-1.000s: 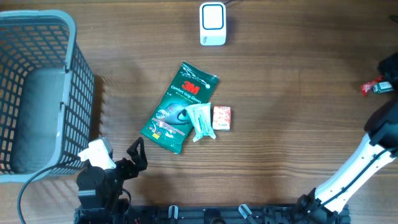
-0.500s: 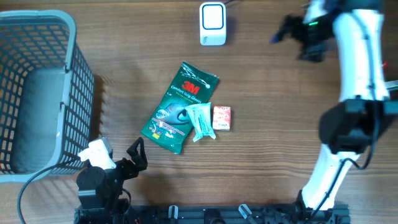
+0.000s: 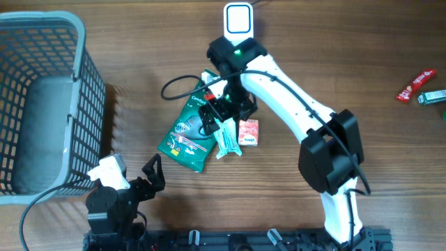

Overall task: Scan the item barcode
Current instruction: 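Grasp the pale green tissue pack with the right gripper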

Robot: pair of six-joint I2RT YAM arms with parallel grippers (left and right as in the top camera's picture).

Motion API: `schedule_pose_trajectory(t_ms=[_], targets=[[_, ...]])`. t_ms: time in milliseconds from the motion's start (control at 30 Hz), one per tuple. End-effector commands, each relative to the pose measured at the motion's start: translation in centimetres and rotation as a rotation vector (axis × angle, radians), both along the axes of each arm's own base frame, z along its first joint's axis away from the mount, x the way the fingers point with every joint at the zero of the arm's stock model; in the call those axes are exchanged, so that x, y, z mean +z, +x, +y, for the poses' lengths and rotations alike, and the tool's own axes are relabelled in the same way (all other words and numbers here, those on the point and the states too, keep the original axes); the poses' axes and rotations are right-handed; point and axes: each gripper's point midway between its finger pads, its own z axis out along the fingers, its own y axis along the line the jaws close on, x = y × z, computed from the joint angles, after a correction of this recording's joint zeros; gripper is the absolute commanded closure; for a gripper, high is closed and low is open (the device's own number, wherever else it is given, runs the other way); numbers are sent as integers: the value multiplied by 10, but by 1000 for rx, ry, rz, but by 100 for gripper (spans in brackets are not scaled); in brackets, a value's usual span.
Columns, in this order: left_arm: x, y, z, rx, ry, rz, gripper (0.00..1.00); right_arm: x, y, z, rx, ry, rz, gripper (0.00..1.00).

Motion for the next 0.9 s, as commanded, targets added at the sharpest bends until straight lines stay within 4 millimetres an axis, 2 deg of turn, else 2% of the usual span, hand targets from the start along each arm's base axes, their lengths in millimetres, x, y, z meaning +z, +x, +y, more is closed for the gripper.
schedule_pose_trajectory(t_ms=[0,67,133,200,233,300,400,467,500,567,700,733,767,800,833,867], targets=[[0,0,-2,-8,-12,-5,0,-27,-5,-9,0,-172,-69,4],[0,0,-2,-8,-12,-5,0,-45,-3,-15,-26,-291,-157,9],[0,0,-2,-8,-12,-5,0,-54,-3,-17,-55,-338,-196,15],[0,0,-2,-8,-12,-5,0,-65,-8,-10,-65,-341,-216,20],[0,0,-2,-8,-12,-5,0,-71,-9,-7,-69,-350,-238,26],[0,0,-2,-8,-12,-5,0,-73,4,-16,-140,-433,-345,38],[0,0,-2,-8,-12,-5,0,-72,17,-12,-149,-423,-410,43],[0,0,-2,-8,-12,-5,0,-72,17,-12,-152,-423,-409,62],[0,0,-2,-8,-12,-5,0,-72,18,-11,-156,-420,-411,61],[0,0,-2,-8,-12,-5,0,-73,16,-12,-172,-427,-404,50],[0,0,-2,-8,-12,-5,0,-91,1,-21,-168,-458,-346,48],[0,0,-2,-8,-12,-5,0,-99,-4,-27,-170,-477,-332,55],[0,0,-2,-8,-12,-5,0,-102,-6,-29,-170,-484,-328,69],[0,0,-2,-8,-12,-5,0,-101,-5,-28,-181,-480,-330,78],[0,0,-2,-8,-12,-5,0,-98,-4,-26,-202,-475,-328,83],[0,0,-2,-8,-12,-5,0,-92,-7,-17,-206,-439,-296,95]])
